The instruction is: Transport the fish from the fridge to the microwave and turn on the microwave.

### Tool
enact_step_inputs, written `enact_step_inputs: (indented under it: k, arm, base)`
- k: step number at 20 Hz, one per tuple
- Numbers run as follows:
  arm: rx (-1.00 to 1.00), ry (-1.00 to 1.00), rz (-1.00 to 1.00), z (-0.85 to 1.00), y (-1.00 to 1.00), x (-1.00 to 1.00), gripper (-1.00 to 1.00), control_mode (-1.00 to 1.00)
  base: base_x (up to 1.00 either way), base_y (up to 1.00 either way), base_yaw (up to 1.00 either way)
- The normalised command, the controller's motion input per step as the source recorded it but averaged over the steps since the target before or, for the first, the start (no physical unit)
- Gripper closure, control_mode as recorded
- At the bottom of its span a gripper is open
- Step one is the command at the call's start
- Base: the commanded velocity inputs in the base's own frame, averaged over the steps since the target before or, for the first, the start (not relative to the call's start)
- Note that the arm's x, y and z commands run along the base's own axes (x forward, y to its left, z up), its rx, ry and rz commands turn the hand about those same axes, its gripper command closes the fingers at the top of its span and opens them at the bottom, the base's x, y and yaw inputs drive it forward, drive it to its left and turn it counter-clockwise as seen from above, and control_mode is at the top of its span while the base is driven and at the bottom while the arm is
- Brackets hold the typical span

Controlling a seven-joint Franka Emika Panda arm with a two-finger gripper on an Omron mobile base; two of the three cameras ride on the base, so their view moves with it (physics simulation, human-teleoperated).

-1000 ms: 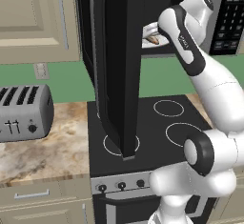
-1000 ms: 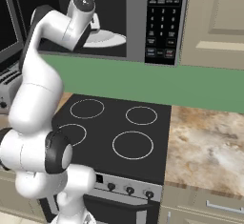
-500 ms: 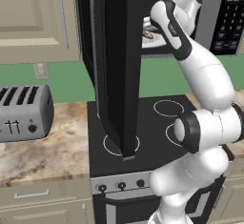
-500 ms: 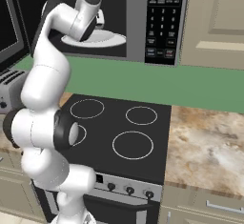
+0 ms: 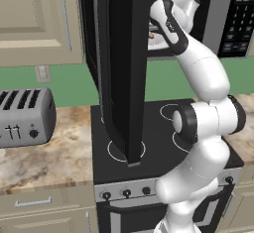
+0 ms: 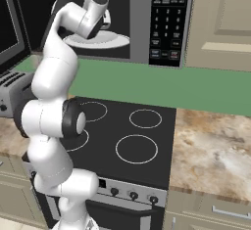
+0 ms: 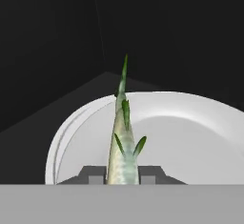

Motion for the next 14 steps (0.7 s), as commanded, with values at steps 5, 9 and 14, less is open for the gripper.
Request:
enact_step_inputs:
  k: [5, 9, 14]
  arm:
    - [-0.02, 0.0, 0.0, -0.09, 0.0, 0.41, 1.0, -1.0]
    - [-0.06, 0.0, 0.0, -0.06, 0.0, 0.27, 1.0, -1.0]
    - [-0.09, 0.02, 0.0, -0.09, 0.0, 0.13, 1.0, -1.0]
  base:
    - [0.0, 0.0, 0.0]
    - [0.0, 0.0, 0.0]
    - [0.0, 0.0, 0.0]
